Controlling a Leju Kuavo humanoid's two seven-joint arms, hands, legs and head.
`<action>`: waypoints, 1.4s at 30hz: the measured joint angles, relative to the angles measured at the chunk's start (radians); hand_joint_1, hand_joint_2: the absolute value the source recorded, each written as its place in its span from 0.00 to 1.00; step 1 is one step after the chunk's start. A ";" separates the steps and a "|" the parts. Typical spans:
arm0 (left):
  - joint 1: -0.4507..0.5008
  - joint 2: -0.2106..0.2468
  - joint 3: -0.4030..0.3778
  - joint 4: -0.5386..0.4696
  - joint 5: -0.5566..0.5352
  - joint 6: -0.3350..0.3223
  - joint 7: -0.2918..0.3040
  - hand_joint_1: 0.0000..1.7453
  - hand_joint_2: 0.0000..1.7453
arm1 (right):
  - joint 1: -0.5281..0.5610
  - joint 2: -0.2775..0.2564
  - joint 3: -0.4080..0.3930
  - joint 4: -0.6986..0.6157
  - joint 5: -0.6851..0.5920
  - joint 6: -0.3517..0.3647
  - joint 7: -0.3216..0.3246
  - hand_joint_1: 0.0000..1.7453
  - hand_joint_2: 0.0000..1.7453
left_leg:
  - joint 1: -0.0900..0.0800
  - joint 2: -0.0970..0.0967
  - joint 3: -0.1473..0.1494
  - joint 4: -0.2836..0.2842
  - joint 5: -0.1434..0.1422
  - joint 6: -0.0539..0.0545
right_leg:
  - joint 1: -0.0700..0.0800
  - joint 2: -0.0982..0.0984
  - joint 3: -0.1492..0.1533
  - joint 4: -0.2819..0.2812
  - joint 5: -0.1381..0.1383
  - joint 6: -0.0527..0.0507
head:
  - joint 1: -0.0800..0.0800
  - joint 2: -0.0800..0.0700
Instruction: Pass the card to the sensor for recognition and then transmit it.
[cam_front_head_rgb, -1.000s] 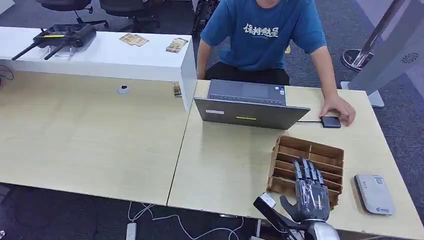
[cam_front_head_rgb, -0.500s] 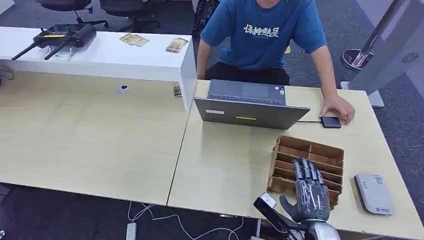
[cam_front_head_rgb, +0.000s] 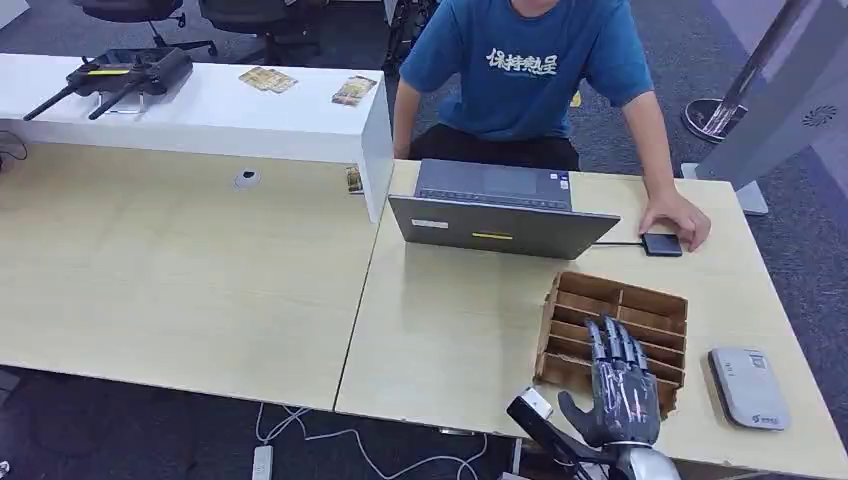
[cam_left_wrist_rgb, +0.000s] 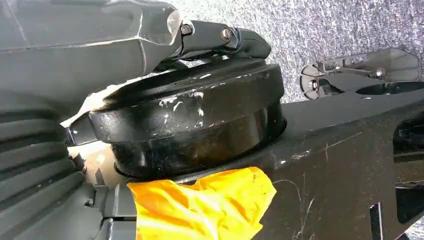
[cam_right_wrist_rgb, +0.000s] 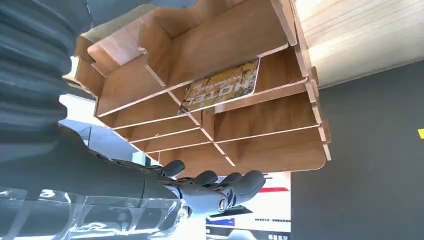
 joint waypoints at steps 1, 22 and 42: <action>0.000 0.000 0.000 0.000 0.000 0.000 0.000 0.00 1.00 | 0.000 0.000 0.000 0.000 0.000 0.000 0.000 1.00 1.00 | 0.000 0.000 0.000 0.000 0.000 0.000 | 0.000 0.000 0.000 0.000 0.000 0.000 | 0.000 0.000; 0.000 0.000 0.000 0.000 0.000 0.000 0.000 0.00 1.00 | -0.002 0.000 0.000 -0.006 -0.005 0.006 -0.003 0.98 1.00 | 0.000 0.000 0.000 0.000 0.000 0.000 | 0.000 0.000 0.000 0.000 0.000 0.000 | 0.000 0.000; 0.000 0.000 0.000 0.000 0.000 0.000 0.000 0.00 1.00 | -0.002 -0.001 0.000 -0.008 -0.005 0.007 -0.003 0.98 1.00 | 0.000 0.000 0.000 0.000 0.000 0.000 | 0.000 0.000 0.000 0.000 0.000 0.000 | 0.000 0.000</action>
